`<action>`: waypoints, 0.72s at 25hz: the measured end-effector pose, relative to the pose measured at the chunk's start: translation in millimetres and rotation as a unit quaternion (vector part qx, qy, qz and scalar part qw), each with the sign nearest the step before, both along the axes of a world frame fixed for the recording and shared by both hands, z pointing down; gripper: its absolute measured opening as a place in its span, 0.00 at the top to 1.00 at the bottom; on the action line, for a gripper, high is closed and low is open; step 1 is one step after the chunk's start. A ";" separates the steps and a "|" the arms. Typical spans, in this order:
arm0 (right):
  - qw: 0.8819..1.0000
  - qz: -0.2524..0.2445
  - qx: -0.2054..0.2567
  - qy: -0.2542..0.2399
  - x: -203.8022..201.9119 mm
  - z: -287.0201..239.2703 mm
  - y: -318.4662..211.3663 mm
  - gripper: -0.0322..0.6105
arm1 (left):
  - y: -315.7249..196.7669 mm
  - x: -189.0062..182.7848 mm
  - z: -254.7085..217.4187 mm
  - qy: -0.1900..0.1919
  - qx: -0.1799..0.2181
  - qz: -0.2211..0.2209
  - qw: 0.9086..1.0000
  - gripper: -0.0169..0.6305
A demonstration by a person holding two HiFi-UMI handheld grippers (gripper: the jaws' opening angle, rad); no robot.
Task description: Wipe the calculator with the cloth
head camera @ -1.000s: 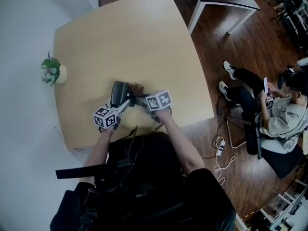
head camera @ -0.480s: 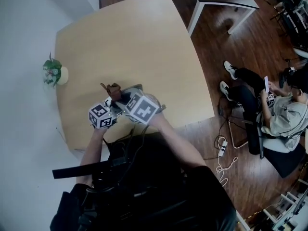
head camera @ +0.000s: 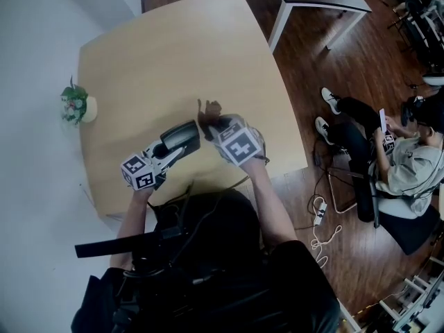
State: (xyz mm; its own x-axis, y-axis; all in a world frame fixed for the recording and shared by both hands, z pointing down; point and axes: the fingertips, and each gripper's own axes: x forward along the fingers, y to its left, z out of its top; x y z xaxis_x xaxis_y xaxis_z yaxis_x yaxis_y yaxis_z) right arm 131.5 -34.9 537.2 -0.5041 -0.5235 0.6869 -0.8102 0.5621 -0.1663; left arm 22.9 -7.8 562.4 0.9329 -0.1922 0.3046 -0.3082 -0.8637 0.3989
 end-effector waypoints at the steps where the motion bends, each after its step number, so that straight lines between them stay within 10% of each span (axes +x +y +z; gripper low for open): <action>1: 1.000 0.002 0.007 -0.004 -0.8 -8.8 0.8 0.85 | -0.2 -0.1 0.0 -0.003 0.001 0.002 1.000 0.78; 6: 0.983 -0.116 0.051 -0.130 -100.3 -90.9 25.9 0.85 | 4.4 4.6 1.8 -0.032 0.025 0.025 0.999 0.78; 9: 0.977 -0.189 0.061 -0.073 -143.9 -79.9 37.2 0.85 | 8.6 12.5 -2.2 -0.044 0.049 0.039 0.997 0.78; 18: 0.992 -0.115 0.053 0.015 -66.1 -32.4 8.2 0.84 | 5.3 4.7 -18.9 -0.003 0.053 0.016 0.998 0.78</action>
State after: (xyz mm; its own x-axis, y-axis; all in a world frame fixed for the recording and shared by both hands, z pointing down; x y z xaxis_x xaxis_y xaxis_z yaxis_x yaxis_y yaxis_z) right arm 65.3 -26.8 504.8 -0.5988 -0.4674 0.6504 -0.6627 0.7451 -0.0747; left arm 27.6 -2.6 543.5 0.9377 -0.1926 0.2891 -0.2808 -0.9103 0.3041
